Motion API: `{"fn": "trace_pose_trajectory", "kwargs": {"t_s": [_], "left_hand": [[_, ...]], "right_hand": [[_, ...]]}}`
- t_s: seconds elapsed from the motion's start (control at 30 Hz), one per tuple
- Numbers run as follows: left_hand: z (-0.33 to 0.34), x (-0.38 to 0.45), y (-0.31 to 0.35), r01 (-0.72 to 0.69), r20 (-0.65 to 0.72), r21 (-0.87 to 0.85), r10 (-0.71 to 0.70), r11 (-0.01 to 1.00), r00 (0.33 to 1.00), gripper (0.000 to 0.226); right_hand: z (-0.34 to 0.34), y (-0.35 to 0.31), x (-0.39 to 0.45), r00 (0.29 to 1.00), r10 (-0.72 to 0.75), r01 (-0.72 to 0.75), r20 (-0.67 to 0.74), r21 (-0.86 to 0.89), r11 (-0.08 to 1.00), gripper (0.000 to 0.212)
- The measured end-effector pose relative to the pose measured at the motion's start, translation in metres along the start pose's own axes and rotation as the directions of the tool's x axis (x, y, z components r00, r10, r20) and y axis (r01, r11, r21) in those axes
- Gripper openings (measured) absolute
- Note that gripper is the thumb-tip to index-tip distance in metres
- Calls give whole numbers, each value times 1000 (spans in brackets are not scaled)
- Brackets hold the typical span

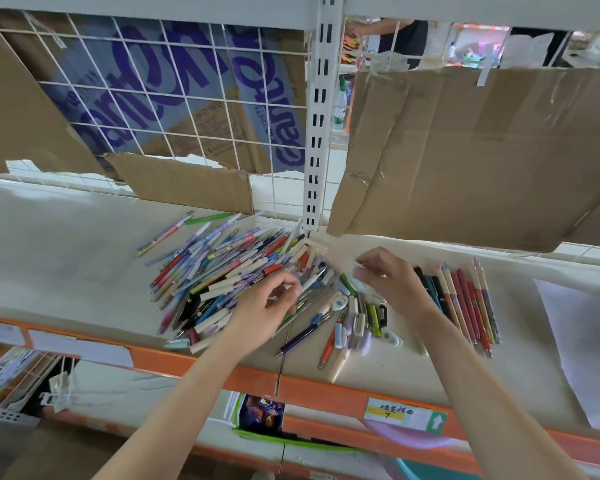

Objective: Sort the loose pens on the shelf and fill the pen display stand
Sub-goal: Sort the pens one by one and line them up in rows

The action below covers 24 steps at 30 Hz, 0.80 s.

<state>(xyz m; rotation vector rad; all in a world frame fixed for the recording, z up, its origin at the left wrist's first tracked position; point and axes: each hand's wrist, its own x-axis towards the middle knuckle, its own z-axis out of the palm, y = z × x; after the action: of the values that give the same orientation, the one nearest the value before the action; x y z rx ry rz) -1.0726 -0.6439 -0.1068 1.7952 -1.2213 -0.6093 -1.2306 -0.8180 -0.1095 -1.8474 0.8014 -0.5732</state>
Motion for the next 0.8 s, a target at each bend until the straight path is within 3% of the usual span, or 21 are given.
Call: {"fn": "trace_pose_trajectory", "kwargs": {"t_s": [0.07, 0.2, 0.37, 0.47, 0.57, 0.7, 0.8], "left_hand": [[0, -1, 3, -37, -2, -17, 37, 999, 999, 10], [-2, -2, 8, -73, -1, -44, 73, 996, 997, 8], [-2, -2, 13, -67, 37, -40, 69, 997, 997, 9], [-1, -3, 15, -60, 41, -28, 61, 998, 997, 10], [1, -4, 16, 7, 25, -54, -5, 999, 1000, 7], [3, -5, 20, 78, 37, -69, -76, 995, 996, 16], [3, -5, 23, 246, 150, -361, -204, 900, 967, 21]], "right_hand": [[5, -9, -11, 996, -18, -2, 86, 233, 972, 17], [9, -15, -21, 995, -46, 14, 84, 339, 941, 27], [5, -26, -26, 997, -40, 11, 73, 360, 933, 26], [5, -31, -29, 995, -70, 47, 72, 278, 959, 24], [8, -37, -31, 989, -96, 79, 110, 156, 985, 23], [12, -39, -32, 989, -93, 69, 117, 191, 979, 25], [15, -40, -29, 995, -70, 41, 75, 332, 942, 23]]}}
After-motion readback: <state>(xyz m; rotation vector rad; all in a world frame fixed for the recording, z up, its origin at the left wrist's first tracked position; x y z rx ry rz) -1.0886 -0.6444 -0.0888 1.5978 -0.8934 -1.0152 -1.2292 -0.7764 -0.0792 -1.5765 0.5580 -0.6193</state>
